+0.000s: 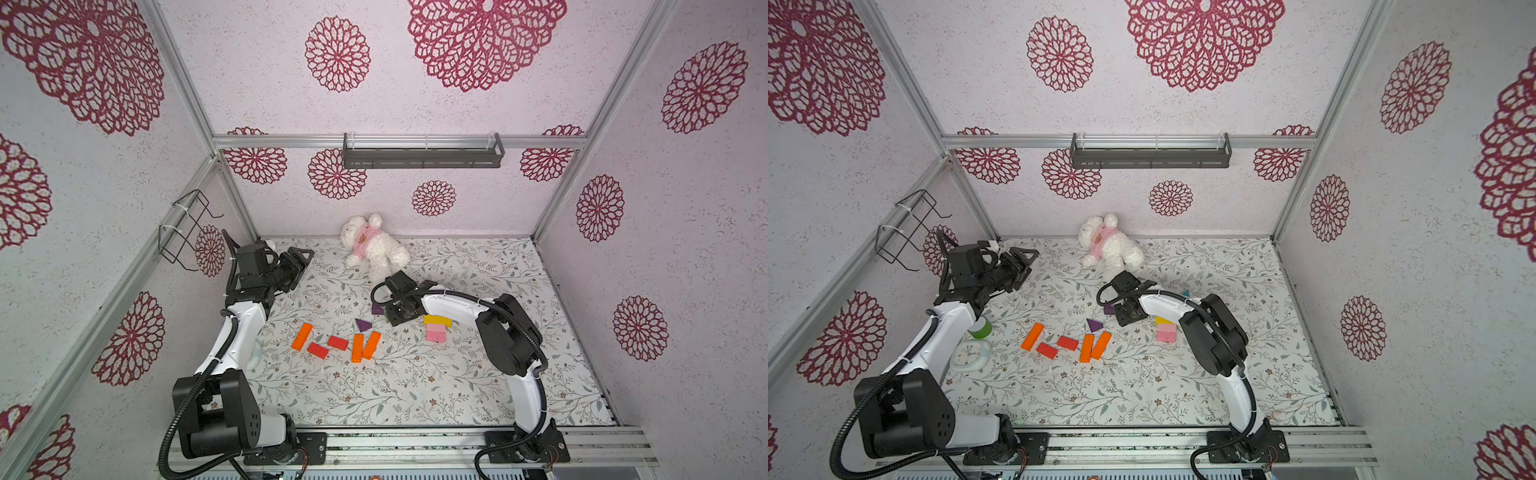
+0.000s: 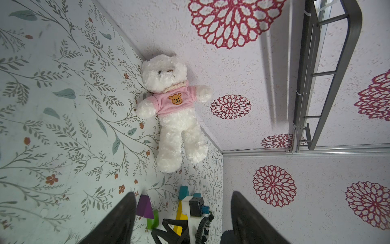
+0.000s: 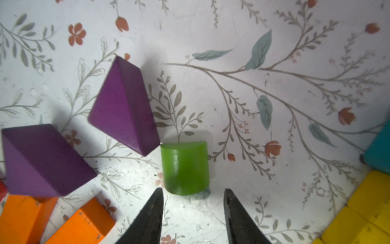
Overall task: Assemble a carrot with building blocks
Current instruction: Assemble the building block at the center of the board.
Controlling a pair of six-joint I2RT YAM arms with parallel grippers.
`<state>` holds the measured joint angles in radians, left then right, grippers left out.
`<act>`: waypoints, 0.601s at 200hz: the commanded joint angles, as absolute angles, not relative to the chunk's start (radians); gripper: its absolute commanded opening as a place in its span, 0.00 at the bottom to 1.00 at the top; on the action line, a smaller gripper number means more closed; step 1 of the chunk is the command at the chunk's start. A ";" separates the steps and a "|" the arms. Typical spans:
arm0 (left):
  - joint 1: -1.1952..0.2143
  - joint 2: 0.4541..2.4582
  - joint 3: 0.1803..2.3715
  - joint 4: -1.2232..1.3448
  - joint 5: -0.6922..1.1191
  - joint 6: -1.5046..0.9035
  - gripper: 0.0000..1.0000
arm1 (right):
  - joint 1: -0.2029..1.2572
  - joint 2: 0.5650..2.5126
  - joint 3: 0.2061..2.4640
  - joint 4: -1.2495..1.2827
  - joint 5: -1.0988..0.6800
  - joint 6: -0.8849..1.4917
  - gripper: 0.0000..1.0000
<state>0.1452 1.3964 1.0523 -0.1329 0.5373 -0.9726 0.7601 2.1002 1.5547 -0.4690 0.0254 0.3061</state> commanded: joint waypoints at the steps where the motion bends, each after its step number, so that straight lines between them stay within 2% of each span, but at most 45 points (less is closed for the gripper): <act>1: 0.152 1.407 1.048 -0.111 0.546 -0.975 0.73 | 0.756 2.109 1.591 -0.482 0.043 0.290 0.47; 78: 0.152 1.408 1.048 -0.112 0.548 -0.979 0.73 | 0.765 2.024 1.506 -0.490 0.051 0.262 0.47; 120: 0.148 1.407 1.048 -0.111 0.548 -0.977 0.73 | 0.759 2.044 1.490 -0.482 0.067 0.260 0.47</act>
<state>0.1452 1.3991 1.0523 -0.1329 0.5377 -0.9730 0.7620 2.0834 1.4933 -0.4694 0.0414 0.2722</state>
